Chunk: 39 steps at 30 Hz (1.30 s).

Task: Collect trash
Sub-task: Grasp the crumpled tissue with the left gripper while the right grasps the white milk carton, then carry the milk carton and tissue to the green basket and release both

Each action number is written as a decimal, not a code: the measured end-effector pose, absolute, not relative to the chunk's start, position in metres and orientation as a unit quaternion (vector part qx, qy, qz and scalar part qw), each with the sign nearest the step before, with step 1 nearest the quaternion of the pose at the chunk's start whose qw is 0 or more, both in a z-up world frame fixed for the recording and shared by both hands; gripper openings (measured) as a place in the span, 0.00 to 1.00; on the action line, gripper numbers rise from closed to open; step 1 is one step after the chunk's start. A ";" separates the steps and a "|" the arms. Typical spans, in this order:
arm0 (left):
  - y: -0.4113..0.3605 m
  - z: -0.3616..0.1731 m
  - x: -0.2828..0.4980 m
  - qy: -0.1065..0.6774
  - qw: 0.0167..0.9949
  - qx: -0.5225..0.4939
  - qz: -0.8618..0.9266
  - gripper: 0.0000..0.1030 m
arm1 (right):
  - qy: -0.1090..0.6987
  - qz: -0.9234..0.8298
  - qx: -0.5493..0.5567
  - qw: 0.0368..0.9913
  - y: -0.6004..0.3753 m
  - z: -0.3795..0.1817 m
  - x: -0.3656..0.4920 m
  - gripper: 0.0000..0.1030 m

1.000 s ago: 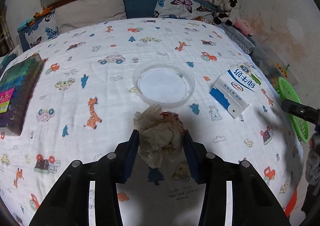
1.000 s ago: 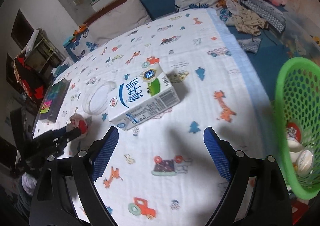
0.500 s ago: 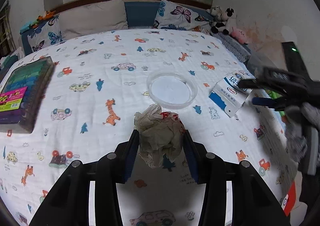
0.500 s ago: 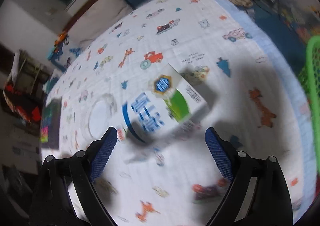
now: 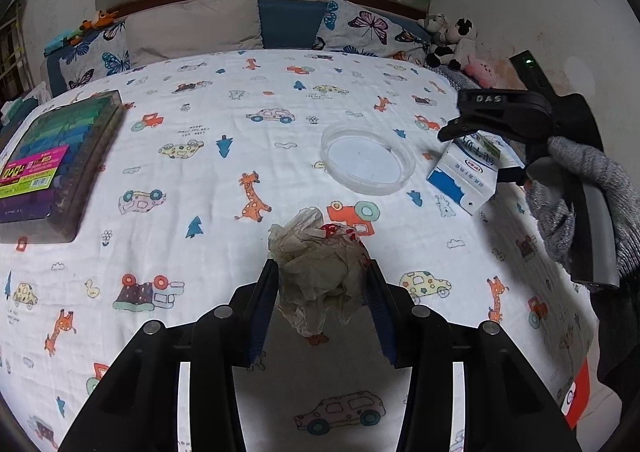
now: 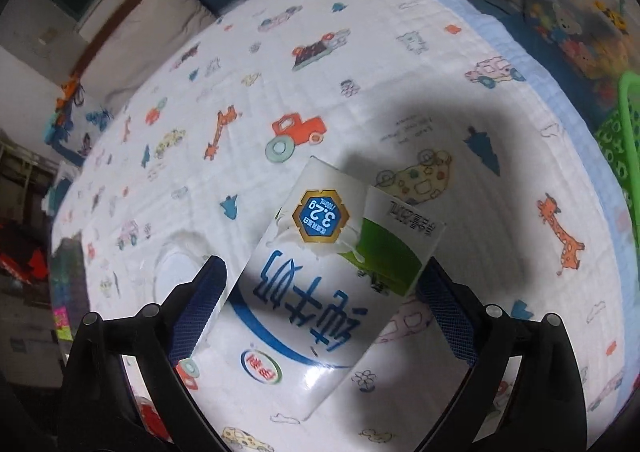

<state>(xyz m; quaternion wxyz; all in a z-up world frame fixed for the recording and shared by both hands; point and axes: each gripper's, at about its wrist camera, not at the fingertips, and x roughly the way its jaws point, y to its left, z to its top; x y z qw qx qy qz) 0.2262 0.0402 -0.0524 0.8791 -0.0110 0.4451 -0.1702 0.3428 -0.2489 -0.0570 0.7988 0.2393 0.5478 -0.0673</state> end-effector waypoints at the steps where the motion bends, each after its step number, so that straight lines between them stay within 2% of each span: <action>1: 0.041 -0.052 0.226 0.444 0.880 -0.013 -0.170 0.42 | 0.547 -0.067 0.237 0.800 -0.249 -0.057 0.344 0.87; 7: 0.046 -0.049 0.226 0.441 0.882 -0.024 -0.164 0.42 | 0.524 -0.032 0.238 0.817 -0.257 -0.048 0.332 0.80; 24: -0.018 -0.034 0.229 0.444 0.871 -0.004 -0.210 0.42 | 0.427 0.020 0.238 0.872 -0.322 0.010 0.253 0.77; 33: -0.086 -0.016 0.230 0.440 0.858 0.017 -0.264 0.42 | 0.383 -0.070 0.247 0.888 -0.431 0.033 0.208 0.78; 39: -0.140 -0.007 0.231 0.444 0.842 0.034 -0.306 0.42 | 0.400 -0.157 0.240 0.870 -0.504 0.005 0.184 0.78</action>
